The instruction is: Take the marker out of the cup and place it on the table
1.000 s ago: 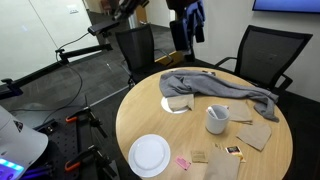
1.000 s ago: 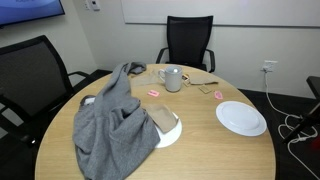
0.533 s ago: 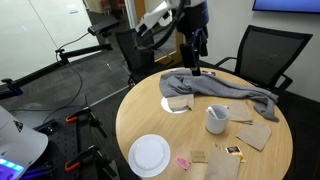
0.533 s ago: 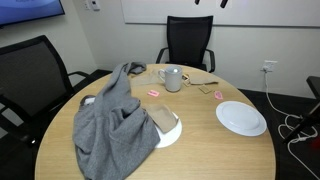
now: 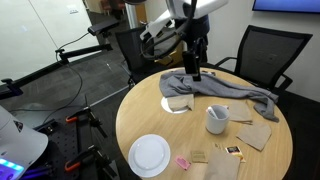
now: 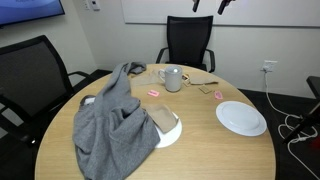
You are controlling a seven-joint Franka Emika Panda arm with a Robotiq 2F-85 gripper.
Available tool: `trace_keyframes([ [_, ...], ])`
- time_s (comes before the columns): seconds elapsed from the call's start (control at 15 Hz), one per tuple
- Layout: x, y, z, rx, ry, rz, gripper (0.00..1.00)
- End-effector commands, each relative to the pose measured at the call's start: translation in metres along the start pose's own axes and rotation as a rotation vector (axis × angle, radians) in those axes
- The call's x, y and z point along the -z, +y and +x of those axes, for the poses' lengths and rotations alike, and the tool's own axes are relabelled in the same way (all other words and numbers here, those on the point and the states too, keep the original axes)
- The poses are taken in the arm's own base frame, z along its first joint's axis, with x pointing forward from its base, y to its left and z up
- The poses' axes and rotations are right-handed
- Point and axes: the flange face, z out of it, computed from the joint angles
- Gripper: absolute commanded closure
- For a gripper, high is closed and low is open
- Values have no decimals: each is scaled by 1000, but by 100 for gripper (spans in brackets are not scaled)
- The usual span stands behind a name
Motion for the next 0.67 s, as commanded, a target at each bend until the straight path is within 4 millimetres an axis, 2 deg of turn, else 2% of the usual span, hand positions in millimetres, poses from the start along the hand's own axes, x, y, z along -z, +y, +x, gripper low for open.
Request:
trace_keyframes([
  [0.0, 0, 0, 1, 1, 0, 1, 0],
  [0.13, 0, 0, 1, 1, 0, 0, 0],
  [0.6, -22, -4, 16, -53, -16, -15, 0],
])
